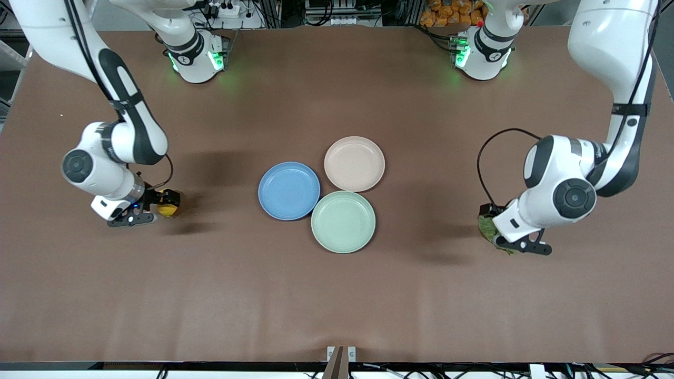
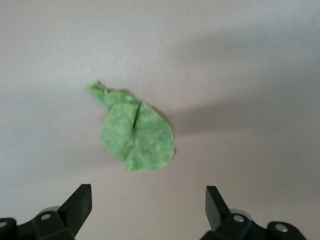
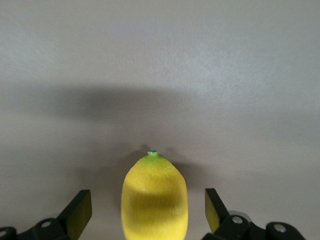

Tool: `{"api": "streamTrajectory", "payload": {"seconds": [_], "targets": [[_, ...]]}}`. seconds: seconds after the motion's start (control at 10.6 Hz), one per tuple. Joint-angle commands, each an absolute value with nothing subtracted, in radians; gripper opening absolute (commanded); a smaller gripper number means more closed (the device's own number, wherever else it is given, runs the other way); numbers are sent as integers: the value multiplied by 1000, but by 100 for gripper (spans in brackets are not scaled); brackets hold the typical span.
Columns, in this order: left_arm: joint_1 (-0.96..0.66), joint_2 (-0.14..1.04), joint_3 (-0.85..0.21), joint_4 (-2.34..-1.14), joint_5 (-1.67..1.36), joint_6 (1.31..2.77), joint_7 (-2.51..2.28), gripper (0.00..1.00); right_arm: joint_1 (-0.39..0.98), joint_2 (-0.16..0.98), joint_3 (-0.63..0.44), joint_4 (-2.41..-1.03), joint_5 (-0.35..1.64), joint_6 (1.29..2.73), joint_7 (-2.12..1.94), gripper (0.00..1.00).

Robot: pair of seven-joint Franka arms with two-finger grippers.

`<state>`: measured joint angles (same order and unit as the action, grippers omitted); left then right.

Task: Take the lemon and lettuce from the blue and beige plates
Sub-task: 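Lower the lettuce and lemon onto the table and open both grippers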

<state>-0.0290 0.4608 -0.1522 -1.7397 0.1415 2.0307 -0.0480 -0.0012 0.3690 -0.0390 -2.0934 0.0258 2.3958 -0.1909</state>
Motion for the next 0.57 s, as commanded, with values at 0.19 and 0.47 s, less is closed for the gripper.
{"api": "streamTrajectory", "payload": {"seconds": [0.19,0.47], "targets": [[-52,194,-94,-2106,45,2204,-52,100,-20,304,-29,-1909,28,2072,-195,100],[-41,72,-95,-2166,-6,2217,-51,100,-37,247,-34,-1803,26,1878,-195,100]]}}
